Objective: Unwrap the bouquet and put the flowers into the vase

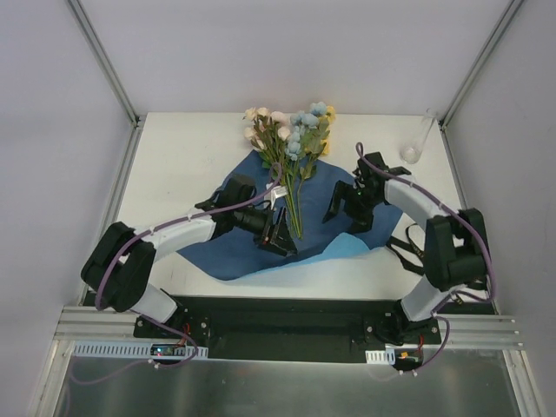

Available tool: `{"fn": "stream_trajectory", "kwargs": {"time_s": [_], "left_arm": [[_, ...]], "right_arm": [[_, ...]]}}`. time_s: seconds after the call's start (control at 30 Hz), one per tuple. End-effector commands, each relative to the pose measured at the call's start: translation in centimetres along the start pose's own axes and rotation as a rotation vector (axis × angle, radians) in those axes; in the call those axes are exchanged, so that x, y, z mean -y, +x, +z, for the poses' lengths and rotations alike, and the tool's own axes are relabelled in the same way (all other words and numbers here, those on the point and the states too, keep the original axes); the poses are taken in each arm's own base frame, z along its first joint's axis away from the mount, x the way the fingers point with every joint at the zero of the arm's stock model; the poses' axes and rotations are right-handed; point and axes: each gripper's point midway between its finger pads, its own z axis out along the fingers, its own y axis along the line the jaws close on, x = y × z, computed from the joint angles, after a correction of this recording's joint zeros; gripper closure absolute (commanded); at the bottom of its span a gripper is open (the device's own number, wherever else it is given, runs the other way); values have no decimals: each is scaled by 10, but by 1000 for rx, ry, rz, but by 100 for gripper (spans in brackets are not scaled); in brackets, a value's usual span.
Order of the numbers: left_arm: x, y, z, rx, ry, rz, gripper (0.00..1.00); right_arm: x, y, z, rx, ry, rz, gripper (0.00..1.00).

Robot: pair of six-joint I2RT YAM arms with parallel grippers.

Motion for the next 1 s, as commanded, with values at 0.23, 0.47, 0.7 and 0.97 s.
{"fn": "stream_trajectory", "kwargs": {"time_s": [0.23,0.47,0.7,0.97], "left_arm": [[22,0,-36,111,-42,121,29],[17,-86,-62,303,-113,44,36],[-36,-152,-41,372,-307,-44,59],[-71,-231,-12,395,-639,123,60]], "right_arm": [[46,148,-34,-2,22,-148,19],[69,180,-12,-13,17,-53,25],[67,141,-47,127,148,-194,24],[38,96,-90,328,129,-329,23]]}}
